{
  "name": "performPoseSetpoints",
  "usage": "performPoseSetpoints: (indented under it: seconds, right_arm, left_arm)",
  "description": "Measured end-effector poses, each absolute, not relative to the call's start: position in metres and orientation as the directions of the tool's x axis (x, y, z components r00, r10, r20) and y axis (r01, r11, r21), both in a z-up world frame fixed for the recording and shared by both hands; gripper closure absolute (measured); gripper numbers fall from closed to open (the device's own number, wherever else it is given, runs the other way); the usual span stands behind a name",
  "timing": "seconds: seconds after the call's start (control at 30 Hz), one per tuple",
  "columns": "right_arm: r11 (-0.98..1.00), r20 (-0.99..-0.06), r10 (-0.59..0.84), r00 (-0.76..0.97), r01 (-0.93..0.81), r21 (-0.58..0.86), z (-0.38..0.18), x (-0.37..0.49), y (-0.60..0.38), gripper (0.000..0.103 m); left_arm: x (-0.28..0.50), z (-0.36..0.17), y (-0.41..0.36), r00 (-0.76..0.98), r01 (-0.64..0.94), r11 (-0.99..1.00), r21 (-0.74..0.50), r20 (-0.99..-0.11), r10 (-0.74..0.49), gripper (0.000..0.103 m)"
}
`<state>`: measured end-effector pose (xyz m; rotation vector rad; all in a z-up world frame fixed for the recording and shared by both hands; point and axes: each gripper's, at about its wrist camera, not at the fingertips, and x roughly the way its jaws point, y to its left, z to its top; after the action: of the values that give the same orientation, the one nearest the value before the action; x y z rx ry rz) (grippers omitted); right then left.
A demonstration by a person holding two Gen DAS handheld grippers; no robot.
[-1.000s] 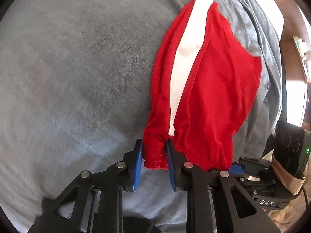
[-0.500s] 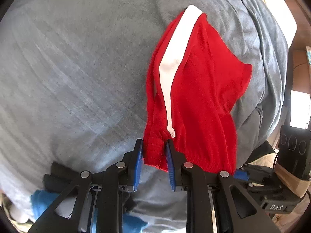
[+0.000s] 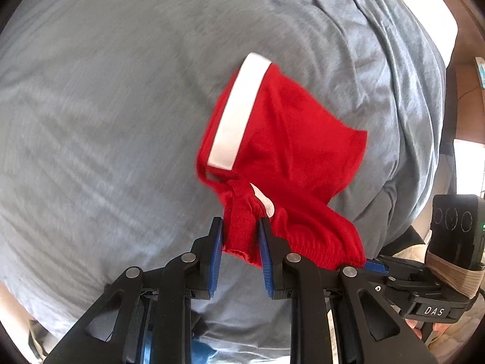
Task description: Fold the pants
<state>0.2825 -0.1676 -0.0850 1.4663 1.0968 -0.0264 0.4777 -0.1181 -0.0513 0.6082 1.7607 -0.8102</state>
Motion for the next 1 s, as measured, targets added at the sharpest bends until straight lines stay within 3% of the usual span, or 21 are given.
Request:
performPoseSetpoints:
  seconds: [0.7,0.8,0.87,0.9,1.0]
  right_arm:
    - [0.045,-0.651,0.508,0.564,0.737,0.674,-0.133,0.288,-0.25,0.079]
    - [0.057,-0.678,0.485,0.553,0.753,0.655,-0.134,0.289,-0.256,0.072]
    - [0.076,-0.703,0.449,0.552,0.76,0.646,-0.129,0.288,-0.262,0.064]
    - [0.084,-0.709,0.434,0.556,0.759,0.646,-0.126,0.287,-0.264,0.06]
    - [0.119,-0.734,0.374,0.567,0.756,0.644,-0.114,0.284,-0.273,0.059]
  left_arm:
    - [0.506,-0.119,-0.217,-0.367,0.743,0.622,-0.249,-0.928,0.066,0.077]
    - [0.511,-0.115,-0.221,-0.305,0.766,0.609,-0.206,-0.95,0.063,0.074]
    - [0.513,-0.107,-0.224,-0.277,0.779,0.594,-0.2,-0.96,0.039,0.062]
    - [0.514,-0.101,-0.225,-0.247,0.79,0.584,-0.186,-0.969,0.025,0.06]
    - [0.512,-0.087,-0.225,-0.17,0.82,0.553,-0.145,-0.985,-0.006,0.06]
